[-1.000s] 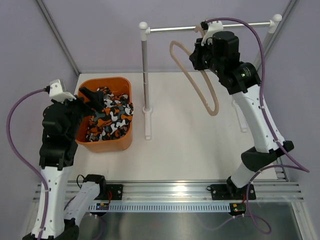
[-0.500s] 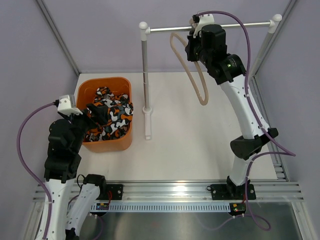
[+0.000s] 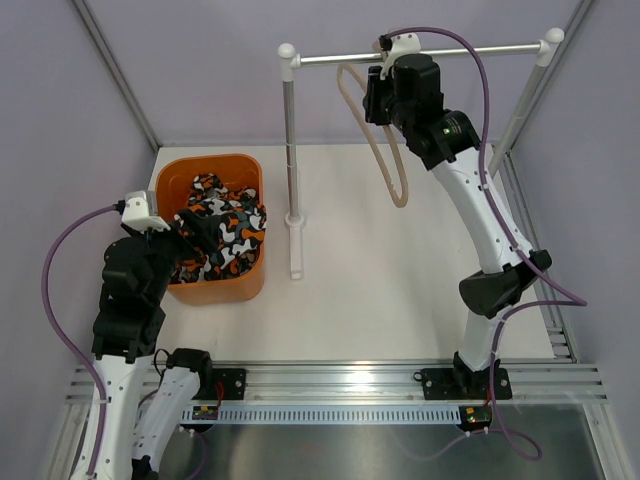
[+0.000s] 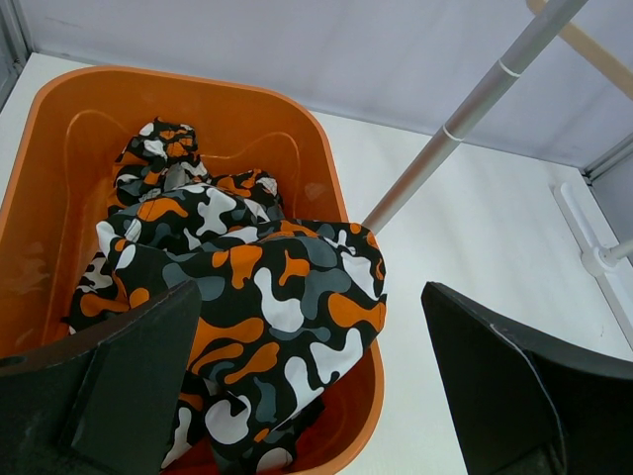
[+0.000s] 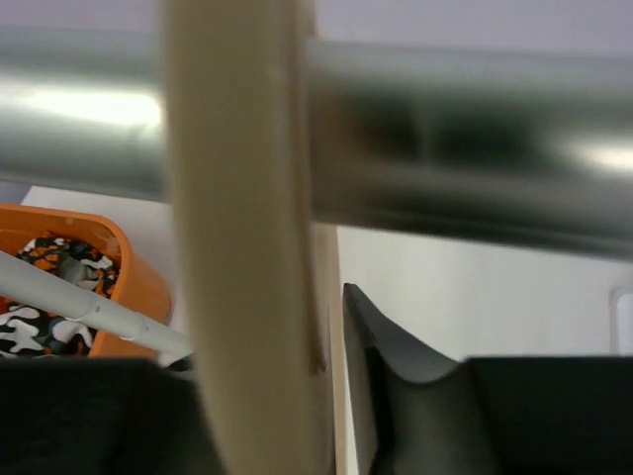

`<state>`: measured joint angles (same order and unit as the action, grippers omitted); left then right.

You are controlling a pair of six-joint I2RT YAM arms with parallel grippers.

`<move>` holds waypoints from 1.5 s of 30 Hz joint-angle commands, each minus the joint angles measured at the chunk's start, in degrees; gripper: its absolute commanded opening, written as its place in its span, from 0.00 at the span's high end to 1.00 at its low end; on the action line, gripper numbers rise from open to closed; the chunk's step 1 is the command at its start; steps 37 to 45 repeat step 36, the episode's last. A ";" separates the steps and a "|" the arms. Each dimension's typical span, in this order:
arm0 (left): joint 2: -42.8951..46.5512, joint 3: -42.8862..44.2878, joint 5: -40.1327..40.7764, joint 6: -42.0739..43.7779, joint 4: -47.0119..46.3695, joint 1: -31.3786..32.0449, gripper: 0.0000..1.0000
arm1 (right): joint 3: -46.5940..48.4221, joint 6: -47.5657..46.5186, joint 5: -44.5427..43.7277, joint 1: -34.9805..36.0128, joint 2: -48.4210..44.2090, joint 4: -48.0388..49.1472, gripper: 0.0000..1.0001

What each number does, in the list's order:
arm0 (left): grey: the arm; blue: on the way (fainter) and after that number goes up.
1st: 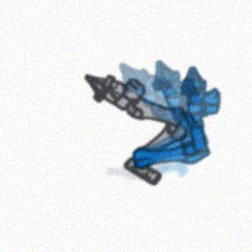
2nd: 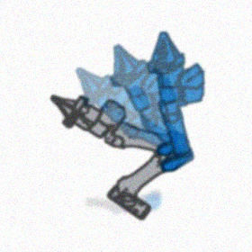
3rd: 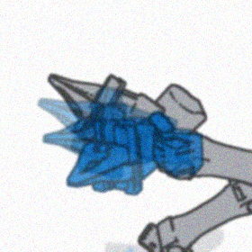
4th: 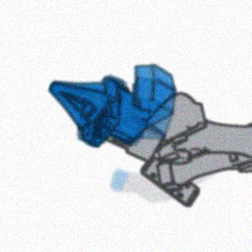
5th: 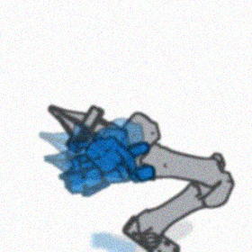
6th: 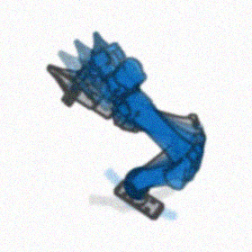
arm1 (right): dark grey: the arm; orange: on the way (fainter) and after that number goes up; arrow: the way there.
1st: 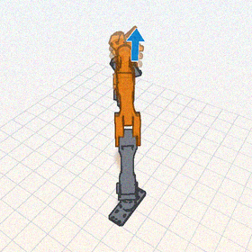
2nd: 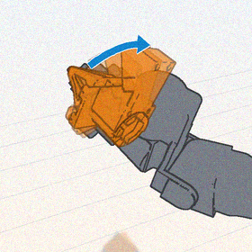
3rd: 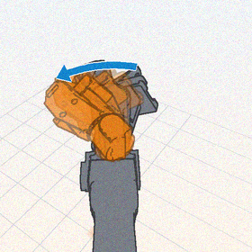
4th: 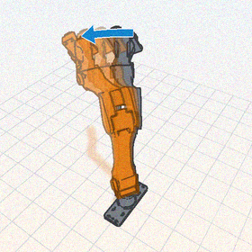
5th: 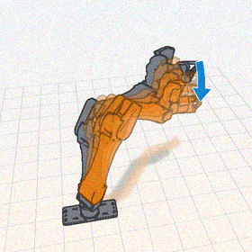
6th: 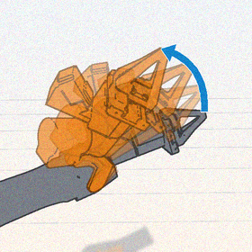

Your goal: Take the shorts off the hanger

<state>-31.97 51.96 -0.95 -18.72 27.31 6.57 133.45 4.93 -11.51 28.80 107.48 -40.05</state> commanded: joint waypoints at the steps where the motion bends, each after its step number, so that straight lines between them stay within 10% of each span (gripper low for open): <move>1: 0.06 -0.11 -2.04 1.14 -2.70 0.20 0.01 | -3.18 0.87 -1.06 -0.14 -4.47 1.12 0.56; 5: 0.15 -0.46 -2.21 1.32 -2.79 0.20 0.01 | -6.00 2.62 -2.29 -0.14 -9.99 2.08 0.01; 15: 0.41 -0.90 -2.74 1.32 -2.61 0.29 0.01 | -22.69 7.19 -3.87 -0.14 -28.80 4.02 0.01; 30: 4.10 -4.77 -6.69 2.11 0.55 0.46 0.01 | -72.33 18.45 -3.69 -0.14 -68.62 7.71 0.00; 45: 3.49 -4.68 -6.96 2.02 0.90 0.90 0.01 | -76.41 18.98 -5.72 -0.14 -74.96 6.74 0.00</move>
